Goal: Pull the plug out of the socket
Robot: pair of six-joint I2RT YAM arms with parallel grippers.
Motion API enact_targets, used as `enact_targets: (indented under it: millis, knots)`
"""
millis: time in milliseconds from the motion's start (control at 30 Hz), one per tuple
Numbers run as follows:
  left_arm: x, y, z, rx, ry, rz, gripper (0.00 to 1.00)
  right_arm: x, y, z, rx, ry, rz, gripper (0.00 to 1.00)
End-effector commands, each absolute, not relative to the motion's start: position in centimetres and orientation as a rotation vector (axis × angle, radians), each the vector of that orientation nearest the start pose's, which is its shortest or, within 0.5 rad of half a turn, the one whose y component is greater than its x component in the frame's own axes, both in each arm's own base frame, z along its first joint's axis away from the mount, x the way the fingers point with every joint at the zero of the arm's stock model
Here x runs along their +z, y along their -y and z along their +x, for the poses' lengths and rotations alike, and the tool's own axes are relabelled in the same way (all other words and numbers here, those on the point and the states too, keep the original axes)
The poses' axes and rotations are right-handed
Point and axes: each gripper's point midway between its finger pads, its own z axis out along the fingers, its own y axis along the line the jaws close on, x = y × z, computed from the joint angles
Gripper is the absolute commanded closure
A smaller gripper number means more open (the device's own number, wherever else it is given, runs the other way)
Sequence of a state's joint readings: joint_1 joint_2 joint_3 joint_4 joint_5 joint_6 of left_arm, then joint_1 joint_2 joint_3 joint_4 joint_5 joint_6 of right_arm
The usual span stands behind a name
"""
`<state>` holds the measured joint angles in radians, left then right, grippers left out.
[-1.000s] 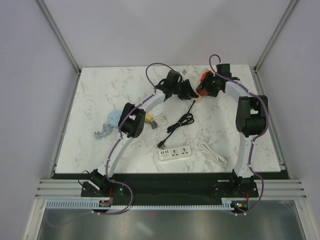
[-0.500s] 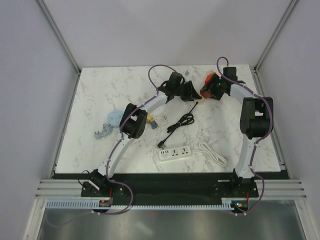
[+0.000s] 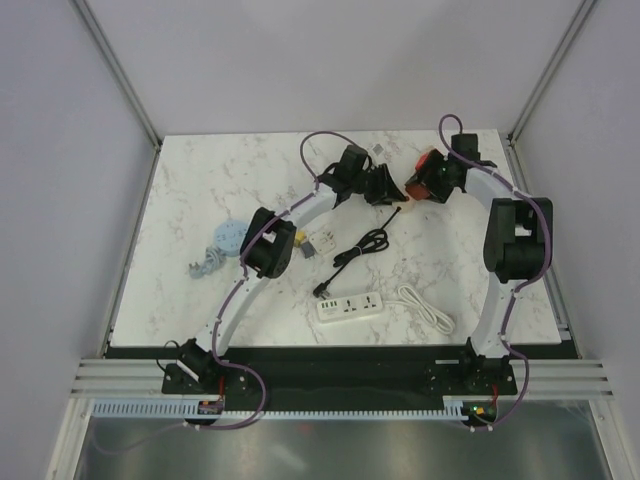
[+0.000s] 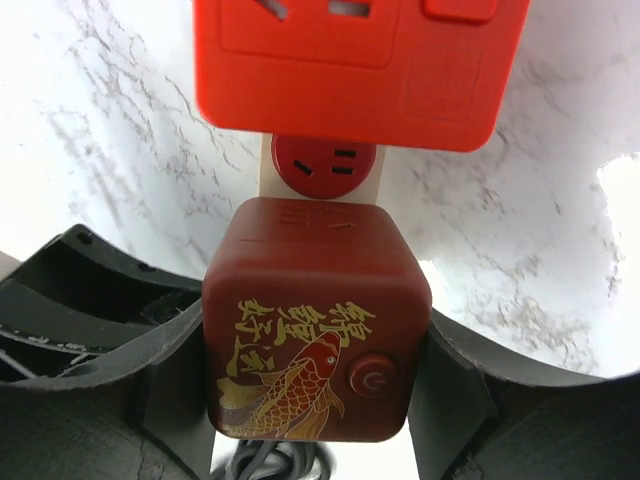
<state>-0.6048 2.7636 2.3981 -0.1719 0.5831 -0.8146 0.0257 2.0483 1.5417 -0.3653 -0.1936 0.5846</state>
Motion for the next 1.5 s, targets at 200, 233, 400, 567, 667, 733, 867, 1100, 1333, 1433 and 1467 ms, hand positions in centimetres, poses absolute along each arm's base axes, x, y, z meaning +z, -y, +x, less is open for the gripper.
enact_targets:
  millis: [200, 233, 400, 567, 667, 733, 867, 1100, 1333, 1433, 1467]
  knots:
    - [2.1, 45.8, 50.8, -1.263, -2.421, 0.036, 0.98, 15.3, -2.9, 52.4, 0.426, -2.239, 0.59, 1.0]
    - [2.4, 45.8, 50.8, -1.264, -2.418, 0.036, 0.98, 15.5, -4.5, 51.5, 0.347, -2.268, 0.536, 1.0]
    - [2.5, 45.6, 50.9, -1.25, -2.418, 0.033, 0.98, 15.8, -3.6, 50.3, -0.108, -2.237, 0.438, 1.0]
    - [3.0, 45.8, 50.8, -1.266, -2.404, 0.065, 0.98, 16.8, -3.3, 49.8, -0.052, -2.234, 0.477, 1.0]
    - [4.2, 46.4, 50.7, -1.314, -2.364, 0.131, 0.98, 16.9, -2.0, 48.5, 0.073, -2.25, 0.571, 1.0]
    - [4.9, 46.6, 50.5, -1.347, -2.339, 0.17, 0.98, 15.0, -2.3, 46.8, 0.24, -2.321, 0.617, 1.0]
    - [5.9, 46.7, 50.2, -1.363, -2.313, 0.227, 0.98, 11.7, -6.0, 43.0, 0.489, -2.438, 0.603, 1.0]
    - [7.0, 47.2, 49.5, -1.44, -2.272, 0.29, 0.98, 11.5, -8.0, 37.0, 0.642, -2.432, 0.478, 0.88]
    - [7.2, 47.6, 48.7, -1.489, -2.259, 0.324, 0.98, 9.8, -7.6, 33.7, 0.604, -2.5, 0.466, 0.62]
    - [7.6, 47.8, 48.3, -1.51, -2.248, 0.347, 0.98, 9.2, -7.7, 33.0, 0.611, -2.515, 0.461, 0.57]
    - [7.8, 47.9, 48.2, -1.516, -2.235, 0.36, 0.98, 9.1, -7.8, 33.0, 0.613, -2.517, 0.456, 0.55]
